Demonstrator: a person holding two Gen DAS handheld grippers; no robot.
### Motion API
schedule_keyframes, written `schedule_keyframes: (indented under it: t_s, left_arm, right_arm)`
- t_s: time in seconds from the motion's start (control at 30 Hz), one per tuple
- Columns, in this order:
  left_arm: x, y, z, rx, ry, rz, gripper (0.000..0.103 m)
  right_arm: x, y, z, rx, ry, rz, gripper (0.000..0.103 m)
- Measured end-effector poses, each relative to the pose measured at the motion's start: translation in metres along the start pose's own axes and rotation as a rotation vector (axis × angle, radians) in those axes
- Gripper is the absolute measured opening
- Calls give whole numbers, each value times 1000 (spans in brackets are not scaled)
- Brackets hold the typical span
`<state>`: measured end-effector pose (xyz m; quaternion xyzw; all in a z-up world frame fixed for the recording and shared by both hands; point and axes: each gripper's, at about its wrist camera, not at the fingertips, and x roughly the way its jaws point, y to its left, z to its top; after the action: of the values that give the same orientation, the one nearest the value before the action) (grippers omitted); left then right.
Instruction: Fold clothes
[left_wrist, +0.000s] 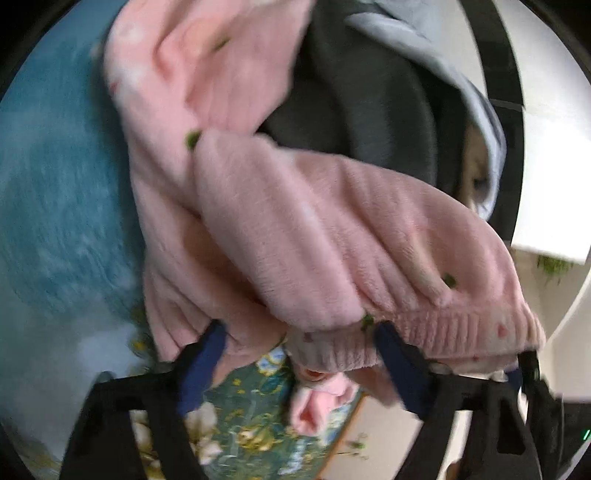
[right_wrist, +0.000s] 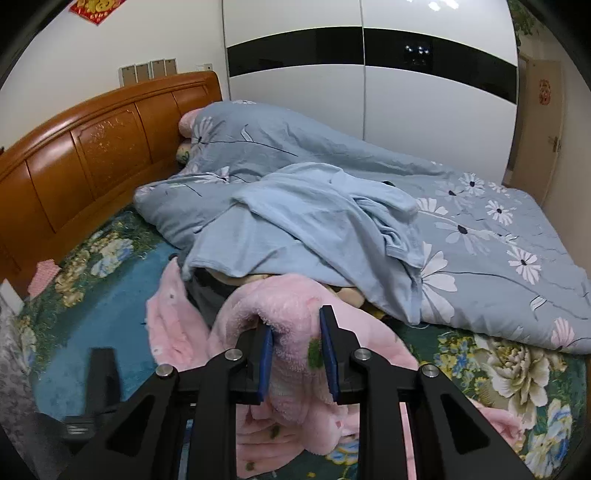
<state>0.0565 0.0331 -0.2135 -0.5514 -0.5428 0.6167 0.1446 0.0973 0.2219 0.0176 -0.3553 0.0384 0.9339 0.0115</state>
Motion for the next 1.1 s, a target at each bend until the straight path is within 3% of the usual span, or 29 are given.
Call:
schedule_keyframes:
  t_s: [0.03, 0.2, 0.3, 0.53, 0.6, 0.73, 0.77, 0.83, 0.87, 0.9, 1.03, 1.1]
  left_arm:
    - [2, 2, -1, -27, -2, -15, 66]
    - [4, -4, -4, -33, 10, -41, 9]
    - [-2, -12, -5, 27, 2, -12, 0]
    - [-40, -18, -8, 161, -59, 27, 0]
    - [-54, -28, -13, 266, -74, 46, 2]
    - [-49, -57, -37, 521, -104, 160, 2]
    - [-48, -64, -43, 585, -111, 189, 7]
    - [-46, -79, -55, 712, -126, 247, 33]
    - [-45, -86, -61, 775, -133, 276, 56]
    - [-43, -93, -67, 839, -141, 305, 66]
    - [-39, -122, -90, 1093, -169, 422, 66]
    - [-31, -132, -92, 1163, -201, 474, 65]
  right_arm:
    - [-1, 0, 0, 8, 5, 9, 25]
    - [-1, -2, -6, 12, 25, 13, 25]
    - [-2, -7, -9, 23, 27, 17, 25]
    - [-2, -20, -12, 71, 34, 12, 25]
    - [-7, -18, -11, 50, 25, 14, 25]
    - [-14, -7, -10, -11, 13, 39, 25]
    - [-14, -6, -10, -17, 18, 51, 25]
    - [-12, -5, -11, -4, 30, 62, 25]
    - [-12, -5, -12, 6, 35, 65, 25]
    - [-12, -5, -13, 14, 37, 70, 25]
    - [-16, -1, -15, 1, 41, 81, 25]
    - [-18, 0, -16, -6, 45, 86, 25]
